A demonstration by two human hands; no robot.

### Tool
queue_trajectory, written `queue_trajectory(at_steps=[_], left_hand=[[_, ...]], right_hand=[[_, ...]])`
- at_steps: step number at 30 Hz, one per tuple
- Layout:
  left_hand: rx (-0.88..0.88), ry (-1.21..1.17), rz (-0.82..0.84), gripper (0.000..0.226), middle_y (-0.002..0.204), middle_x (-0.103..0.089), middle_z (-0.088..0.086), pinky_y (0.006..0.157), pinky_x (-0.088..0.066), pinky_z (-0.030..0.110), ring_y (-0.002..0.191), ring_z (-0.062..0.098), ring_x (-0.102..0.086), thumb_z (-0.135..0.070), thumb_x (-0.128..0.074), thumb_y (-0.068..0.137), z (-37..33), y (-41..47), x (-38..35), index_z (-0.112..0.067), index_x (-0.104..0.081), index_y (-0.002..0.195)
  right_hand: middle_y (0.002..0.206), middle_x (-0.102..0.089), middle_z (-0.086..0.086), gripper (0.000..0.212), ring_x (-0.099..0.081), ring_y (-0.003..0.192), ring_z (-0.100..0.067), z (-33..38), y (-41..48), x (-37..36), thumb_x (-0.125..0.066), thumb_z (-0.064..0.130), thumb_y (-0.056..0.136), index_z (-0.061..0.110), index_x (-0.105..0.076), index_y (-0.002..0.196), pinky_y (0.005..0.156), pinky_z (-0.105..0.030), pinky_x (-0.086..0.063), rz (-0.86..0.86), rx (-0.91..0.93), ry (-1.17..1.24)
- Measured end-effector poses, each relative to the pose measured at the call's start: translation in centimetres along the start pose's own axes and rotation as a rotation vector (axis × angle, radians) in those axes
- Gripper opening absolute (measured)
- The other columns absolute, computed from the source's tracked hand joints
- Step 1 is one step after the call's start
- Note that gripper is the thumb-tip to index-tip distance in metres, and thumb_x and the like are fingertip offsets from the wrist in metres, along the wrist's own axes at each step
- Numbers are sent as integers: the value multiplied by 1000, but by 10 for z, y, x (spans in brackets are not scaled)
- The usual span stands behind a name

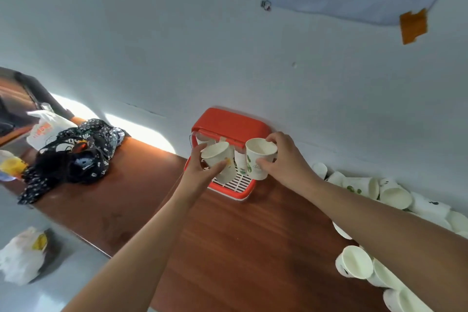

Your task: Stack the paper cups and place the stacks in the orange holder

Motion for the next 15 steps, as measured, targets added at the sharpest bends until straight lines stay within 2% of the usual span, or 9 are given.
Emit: queue_trajectory(at_steps=[3,7,11,15], left_hand=[[25,40,-19,67,122,-63,-12,82,-49,17,110,5,-62,-34,-80,83,15,12,36,-30,-44,138],[34,163,-20,64,121,-58,-9,80,-46,18,109,8,-59,-28,-84,79,47,40,70,-29,-46,130],[64,239,14,69,125,-51,-3,83,-43,23,112,14,-56,-30,-87,75,78,77,82,-31,-41,127],[16,353,141,78,126,-50,-5,79,-38,12,113,11,-52,-38,-86,74,103,118,81,-20,-41,135]], right_hand=[[121,-45,2,50,-51,105,-13,10,16,-15,-74,27,80,22,-46,121,88,-26,-45,2,-20,-15],[121,-45,1,49,-50,106,-14,12,35,-50,-75,24,79,21,-47,120,87,-23,-40,-4,-59,-50],[129,-43,1,51,-52,106,-14,11,54,-92,-73,26,83,24,-44,124,89,-25,-44,21,-142,-70],[130,-40,2,56,-49,116,-18,13,75,-129,-72,28,84,25,-41,130,97,-35,-46,15,-197,-85]])
Point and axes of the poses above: each hand's wrist, its own y-axis towards the middle knuckle, its own x-axis out of the back of the hand, z = x × y, the point moved 2 cm from there along y, towards the middle knuckle
